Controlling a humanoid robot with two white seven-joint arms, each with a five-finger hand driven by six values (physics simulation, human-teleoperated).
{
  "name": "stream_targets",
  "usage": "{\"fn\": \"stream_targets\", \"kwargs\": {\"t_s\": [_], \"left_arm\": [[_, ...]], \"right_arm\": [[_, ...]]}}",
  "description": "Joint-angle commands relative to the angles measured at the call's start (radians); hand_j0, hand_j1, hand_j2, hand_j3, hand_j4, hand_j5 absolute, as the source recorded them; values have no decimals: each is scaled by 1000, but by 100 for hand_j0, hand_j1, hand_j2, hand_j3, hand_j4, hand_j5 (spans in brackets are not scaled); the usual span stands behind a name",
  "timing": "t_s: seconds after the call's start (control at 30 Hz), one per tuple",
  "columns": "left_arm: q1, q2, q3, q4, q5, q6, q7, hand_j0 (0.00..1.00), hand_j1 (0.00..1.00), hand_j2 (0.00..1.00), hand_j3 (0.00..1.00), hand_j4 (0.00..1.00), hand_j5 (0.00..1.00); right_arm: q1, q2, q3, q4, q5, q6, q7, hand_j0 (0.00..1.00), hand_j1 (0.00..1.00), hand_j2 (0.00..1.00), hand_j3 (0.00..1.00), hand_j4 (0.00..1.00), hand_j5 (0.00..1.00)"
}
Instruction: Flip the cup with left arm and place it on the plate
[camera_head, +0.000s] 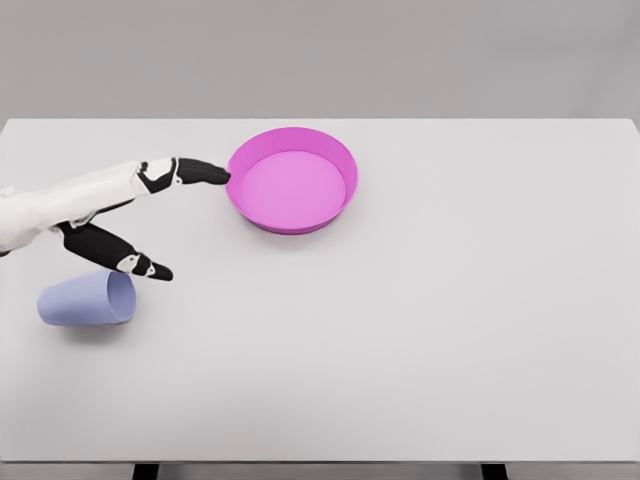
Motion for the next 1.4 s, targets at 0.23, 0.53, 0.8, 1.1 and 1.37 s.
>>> {"fn": "stream_targets", "kwargs": {"t_s": [0.23,0.53,0.8,1.1,1.37], "left_arm": [[51,77,0,-2,11,2,0,100,100,100,100,100,100],[115,139,-2,-2,51,2,11,100,100,100,100,100,100],[259,208,60,-2,71,2,28,100,100,100,100,100,100],[324,277,60,-2,60,2,79,100,100,100,100,100,100],[324,285,118,-2,63,30,76,100,100,100,100,100,100]], "right_arm": [[0,0,0,0,2,0,0,100,100,100,100,100,100],[0,0,1,0,0,0,0,100,100,100,100,100,100],[0,0,1,0,0,0,0,100,100,100,100,100,100],[0,0,1,0,2,0,0,100,100,100,100,100,100],[0,0,1,0,0,0,0,100,100,100,100,100,100]]}}
